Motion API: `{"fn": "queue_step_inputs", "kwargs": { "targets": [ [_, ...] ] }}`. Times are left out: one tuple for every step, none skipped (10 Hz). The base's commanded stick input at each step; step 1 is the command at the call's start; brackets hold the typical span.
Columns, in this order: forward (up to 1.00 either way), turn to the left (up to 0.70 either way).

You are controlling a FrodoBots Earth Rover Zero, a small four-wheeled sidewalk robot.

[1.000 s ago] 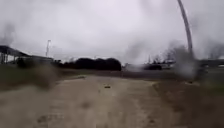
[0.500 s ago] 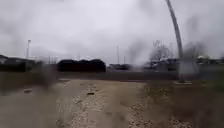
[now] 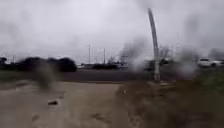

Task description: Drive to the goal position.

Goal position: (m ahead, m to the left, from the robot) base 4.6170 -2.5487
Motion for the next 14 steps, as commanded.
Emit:
{"fn": "queue_step_inputs", "kwargs": {
  "targets": [
    [1.00, -0.34],
    [1.00, -0.40],
    [1.00, -0.40],
    [1.00, 0.00],
    [1.00, 0.00],
    [1.00, 0.00],
    [1.00, 0.00],
    [1.00, 0.00],
    [1.00, 0.00],
    [1.00, 0.00],
    [1.00, 0.26],
    [1.00, 0.37],
    [1.00, 0.40],
    [1.00, 0.40]
  ]
}}
